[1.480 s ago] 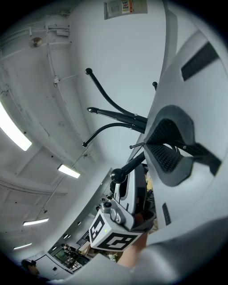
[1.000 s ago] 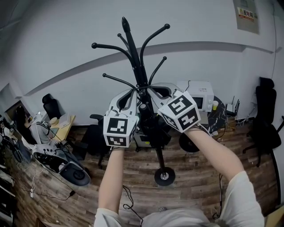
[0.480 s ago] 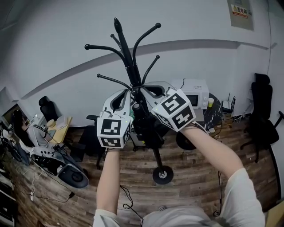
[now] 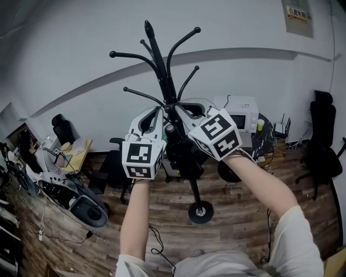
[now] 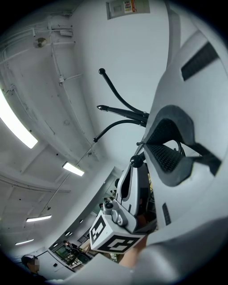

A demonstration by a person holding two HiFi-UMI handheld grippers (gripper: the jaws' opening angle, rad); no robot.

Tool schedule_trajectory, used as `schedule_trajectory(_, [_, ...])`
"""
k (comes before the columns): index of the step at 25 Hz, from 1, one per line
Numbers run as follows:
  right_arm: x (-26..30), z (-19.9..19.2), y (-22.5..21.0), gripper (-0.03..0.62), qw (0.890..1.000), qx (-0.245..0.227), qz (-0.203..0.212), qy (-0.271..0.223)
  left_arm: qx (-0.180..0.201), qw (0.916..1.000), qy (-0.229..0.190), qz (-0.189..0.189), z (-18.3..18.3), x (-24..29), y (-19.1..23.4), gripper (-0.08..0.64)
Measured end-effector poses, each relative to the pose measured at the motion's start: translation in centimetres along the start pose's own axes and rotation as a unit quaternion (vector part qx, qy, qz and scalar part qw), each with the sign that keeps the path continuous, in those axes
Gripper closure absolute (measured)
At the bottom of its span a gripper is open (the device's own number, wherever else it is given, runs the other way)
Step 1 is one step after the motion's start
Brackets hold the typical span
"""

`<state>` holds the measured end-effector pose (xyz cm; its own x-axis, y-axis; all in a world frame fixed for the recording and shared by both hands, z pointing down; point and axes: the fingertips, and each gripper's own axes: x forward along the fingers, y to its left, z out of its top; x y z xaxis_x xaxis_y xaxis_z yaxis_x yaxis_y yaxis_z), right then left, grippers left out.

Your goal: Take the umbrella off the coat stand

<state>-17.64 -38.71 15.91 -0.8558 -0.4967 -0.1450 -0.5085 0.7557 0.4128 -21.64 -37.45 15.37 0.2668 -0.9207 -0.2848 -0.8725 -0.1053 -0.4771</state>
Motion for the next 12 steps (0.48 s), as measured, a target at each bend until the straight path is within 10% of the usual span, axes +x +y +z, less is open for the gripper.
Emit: schedule_trajectory(12, [-0.4,0.89,0.27,0.583,1.0,-0.002,0.0,-0.007,0.0,1.0,-0.007,0.003,0.95,-0.66,0.18,0.537])
